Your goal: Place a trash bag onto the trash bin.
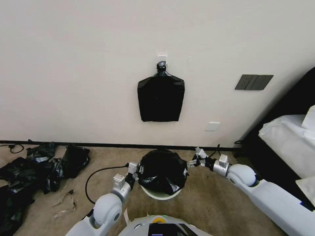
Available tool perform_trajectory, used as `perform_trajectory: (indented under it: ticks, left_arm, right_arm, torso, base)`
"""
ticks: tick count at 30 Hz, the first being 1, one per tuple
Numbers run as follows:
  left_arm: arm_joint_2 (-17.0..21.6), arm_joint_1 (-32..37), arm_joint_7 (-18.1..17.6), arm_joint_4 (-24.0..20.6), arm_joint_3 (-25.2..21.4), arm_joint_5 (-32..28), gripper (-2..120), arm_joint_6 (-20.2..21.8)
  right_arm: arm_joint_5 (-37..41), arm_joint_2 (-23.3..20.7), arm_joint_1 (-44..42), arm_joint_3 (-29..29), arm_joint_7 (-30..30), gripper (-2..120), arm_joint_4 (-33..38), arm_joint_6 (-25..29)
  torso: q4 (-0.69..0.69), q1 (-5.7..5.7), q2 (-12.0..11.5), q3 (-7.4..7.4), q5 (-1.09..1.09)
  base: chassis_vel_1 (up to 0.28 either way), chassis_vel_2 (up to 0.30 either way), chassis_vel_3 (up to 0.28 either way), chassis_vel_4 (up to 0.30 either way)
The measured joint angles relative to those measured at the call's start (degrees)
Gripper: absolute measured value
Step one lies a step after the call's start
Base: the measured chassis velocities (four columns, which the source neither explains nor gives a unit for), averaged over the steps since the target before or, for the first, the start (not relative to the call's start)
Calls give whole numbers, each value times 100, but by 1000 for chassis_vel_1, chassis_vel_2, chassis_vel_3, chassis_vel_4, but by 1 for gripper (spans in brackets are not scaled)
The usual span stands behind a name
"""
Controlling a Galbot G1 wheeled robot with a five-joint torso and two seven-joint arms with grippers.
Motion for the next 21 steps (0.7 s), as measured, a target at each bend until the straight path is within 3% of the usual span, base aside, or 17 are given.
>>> perform_trajectory:
  ticks: [5, 11, 14, 18, 21]
  left_arm:
    - [-4, 12, -25, 2, -7, 1, 1, 10]
    - [-58, 1, -237, 57, -37, -152, 1, 46]
    - [-153, -88, -512, 123, -76, -455, 1, 130]
    - [-206, -163, -661, 155, -97, -704, 1, 211]
    - [-240, -287, -847, 234, -143, -937, 1, 290]
  right_arm:
    - [190, 29, -2, 82, -90, 100, -100, 244]
    - [912, 26, -149, 306, 388, 100, -29, 61]
    - [1526, 119, -542, 628, 926, 100, 290, -190]
    - [1957, 258, -928, 903, 1201, 100, 607, -387]
    - [2476, 548, -1609, 1234, 1460, 100, 1261, -609]
  torso:
    - [1, 0, 0, 0, 0]
    - [2, 0, 0, 0, 0]
    - [1, 0, 0, 0, 0]
    - [0, 0, 0, 0, -1]
    - [3, 0, 0, 0, -2]
  base:
    - [0, 0, 0, 0]
    - [0, 0, 0, 0]
    - [0, 0, 0, 0]
    - [0, 0, 0, 0]
    - [0, 0, 0, 0]
